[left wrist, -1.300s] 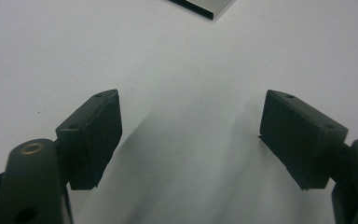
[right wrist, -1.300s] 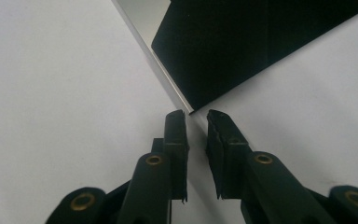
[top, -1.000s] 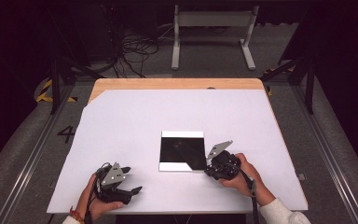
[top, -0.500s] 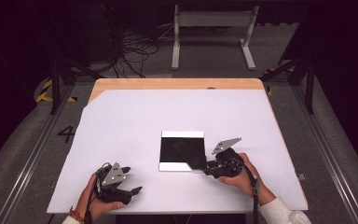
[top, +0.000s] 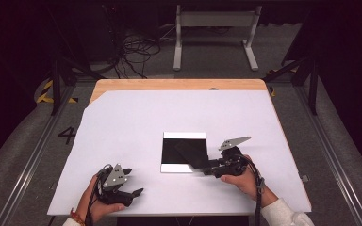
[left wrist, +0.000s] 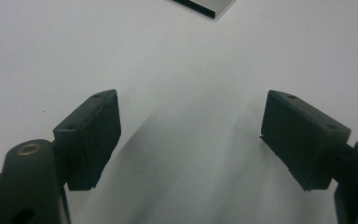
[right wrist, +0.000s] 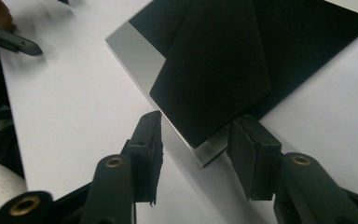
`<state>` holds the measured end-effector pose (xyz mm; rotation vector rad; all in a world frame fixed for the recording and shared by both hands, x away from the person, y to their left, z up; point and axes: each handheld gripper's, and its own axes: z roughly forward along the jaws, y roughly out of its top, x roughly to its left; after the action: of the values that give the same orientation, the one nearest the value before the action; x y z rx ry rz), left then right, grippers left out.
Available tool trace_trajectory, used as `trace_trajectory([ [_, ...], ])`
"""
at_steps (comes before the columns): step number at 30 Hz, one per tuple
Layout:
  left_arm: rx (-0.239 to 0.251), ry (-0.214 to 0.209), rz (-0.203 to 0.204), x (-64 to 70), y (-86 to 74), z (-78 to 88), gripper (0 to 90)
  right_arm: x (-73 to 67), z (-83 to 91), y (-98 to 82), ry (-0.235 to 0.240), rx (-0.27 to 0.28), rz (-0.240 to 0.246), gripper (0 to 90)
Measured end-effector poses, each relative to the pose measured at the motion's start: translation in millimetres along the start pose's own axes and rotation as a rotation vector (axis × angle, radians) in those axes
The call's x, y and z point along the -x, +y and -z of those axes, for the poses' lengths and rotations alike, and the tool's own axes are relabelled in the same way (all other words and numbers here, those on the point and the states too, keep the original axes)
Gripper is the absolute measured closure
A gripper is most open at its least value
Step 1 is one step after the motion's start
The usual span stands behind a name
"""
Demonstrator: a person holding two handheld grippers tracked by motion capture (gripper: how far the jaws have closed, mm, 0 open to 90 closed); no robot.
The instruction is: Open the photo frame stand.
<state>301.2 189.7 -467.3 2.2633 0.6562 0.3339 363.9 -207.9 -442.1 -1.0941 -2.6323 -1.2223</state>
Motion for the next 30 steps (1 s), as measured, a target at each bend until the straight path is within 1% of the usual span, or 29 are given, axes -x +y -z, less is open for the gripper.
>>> trace_trajectory([
  [2,-0.003,0.0,-0.001,0.5,0.0,-0.8,20.3,1.2,-0.4,0.7,0.018,0.012,-0.025,52.0],
  [3,-0.01,0.006,-0.006,0.8,0.1,-1.2,20.3,2.2,-0.9,1.0,0.033,0.018,-0.047,49.9],
  [4,-0.01,0.006,-0.006,0.8,0.1,-1.2,20.3,2.2,-0.9,1.0,0.033,0.018,-0.047,49.9],
  [5,-0.014,0.009,-0.01,1.2,0.2,-1.8,20.3,3.7,-1.5,1.0,0.05,0.027,-0.072,49.3],
  [6,-0.015,0.011,-0.011,1.3,0.3,-1.9,20.2,6.2,-2.3,0.8,0.067,0.036,-0.099,49.1],
  [9,-0.013,0.013,-0.009,1.6,0.6,-2.1,20.1,10.2,-3.6,1.0,0.081,0.053,-0.131,50.5],
  [10,-0.013,0.013,-0.009,1.6,0.7,-2.3,19.9,12.5,-3.5,1.4,0.095,0.071,-0.154,51.5],
  [14,-0.005,0.006,0.001,2.3,2.6,-3.7,19.5,17.7,-3.8,2.5,0.133,0.099,-0.205,52.5],
  [18,0.007,-0.008,0.004,4.2,7.5,-6.9,19.2,18.6,-9.8,5.5,0.156,0.103,-0.217,50.9],
  [20,0.016,-0.02,0.003,4.9,10.3,-8.8,19.0,19.1,-11.5,6.3,0.168,0.105,-0.231,50.9],
  [24,0.023,-0.037,0.007,5.1,17.4,-14.8,18.5,20.6,-13.3,6.3,0.177,0.112,-0.262,51.9],
  [30,0.02,-0.054,-0.012,6.8,27.5,-24.3,17.2,22.8,-16.2,5.8,0.183,0.106,-0.309,54.4],
])
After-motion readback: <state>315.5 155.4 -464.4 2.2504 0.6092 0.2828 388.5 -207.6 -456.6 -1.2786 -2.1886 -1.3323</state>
